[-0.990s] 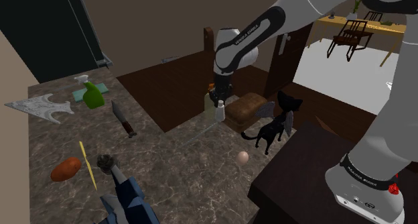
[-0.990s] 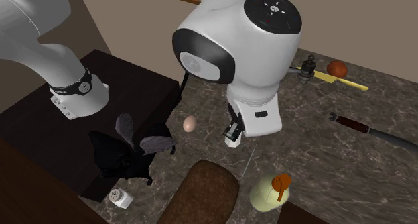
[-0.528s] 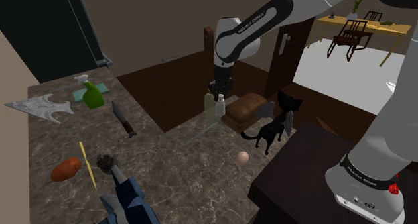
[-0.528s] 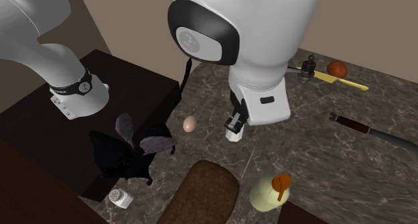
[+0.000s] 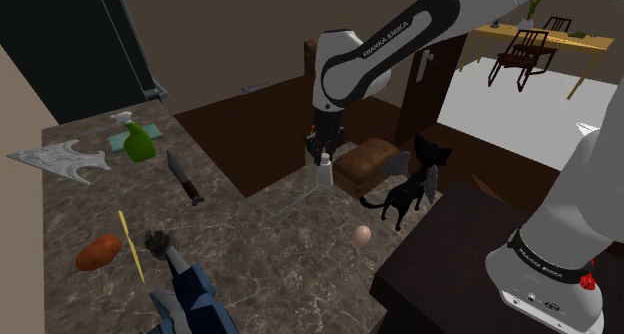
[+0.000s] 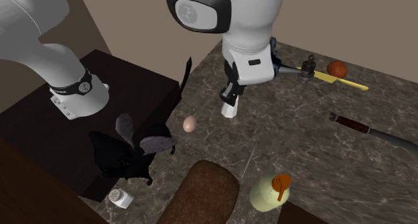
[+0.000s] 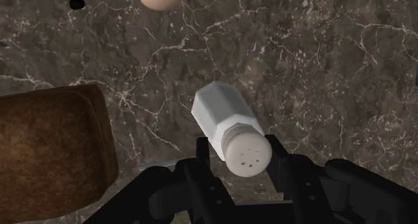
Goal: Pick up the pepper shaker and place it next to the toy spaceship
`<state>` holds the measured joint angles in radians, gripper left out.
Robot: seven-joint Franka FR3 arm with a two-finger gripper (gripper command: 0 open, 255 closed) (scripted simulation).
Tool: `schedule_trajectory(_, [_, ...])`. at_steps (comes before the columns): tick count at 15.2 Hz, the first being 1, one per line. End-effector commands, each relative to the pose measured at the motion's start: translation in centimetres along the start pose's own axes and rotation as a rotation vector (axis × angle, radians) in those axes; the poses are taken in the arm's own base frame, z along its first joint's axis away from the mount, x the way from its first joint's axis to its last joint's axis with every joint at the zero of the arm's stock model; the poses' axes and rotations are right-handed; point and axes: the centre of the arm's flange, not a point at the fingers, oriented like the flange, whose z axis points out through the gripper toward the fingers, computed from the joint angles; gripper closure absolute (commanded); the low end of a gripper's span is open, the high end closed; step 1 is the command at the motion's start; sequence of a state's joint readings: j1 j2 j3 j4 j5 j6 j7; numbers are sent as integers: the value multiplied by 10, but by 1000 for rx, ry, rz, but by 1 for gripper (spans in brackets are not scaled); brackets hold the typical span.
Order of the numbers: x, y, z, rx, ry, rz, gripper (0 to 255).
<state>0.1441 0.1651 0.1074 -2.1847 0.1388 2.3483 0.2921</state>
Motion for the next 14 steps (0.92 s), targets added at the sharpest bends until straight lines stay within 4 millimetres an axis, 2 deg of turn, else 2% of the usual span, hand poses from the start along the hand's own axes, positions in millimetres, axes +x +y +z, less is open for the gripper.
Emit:
schedule_trajectory(1, [-16, -18, 2, 0, 0, 2, 255])
schedule_trajectory(14, [-129, -145, 20, 0, 0, 2, 255])
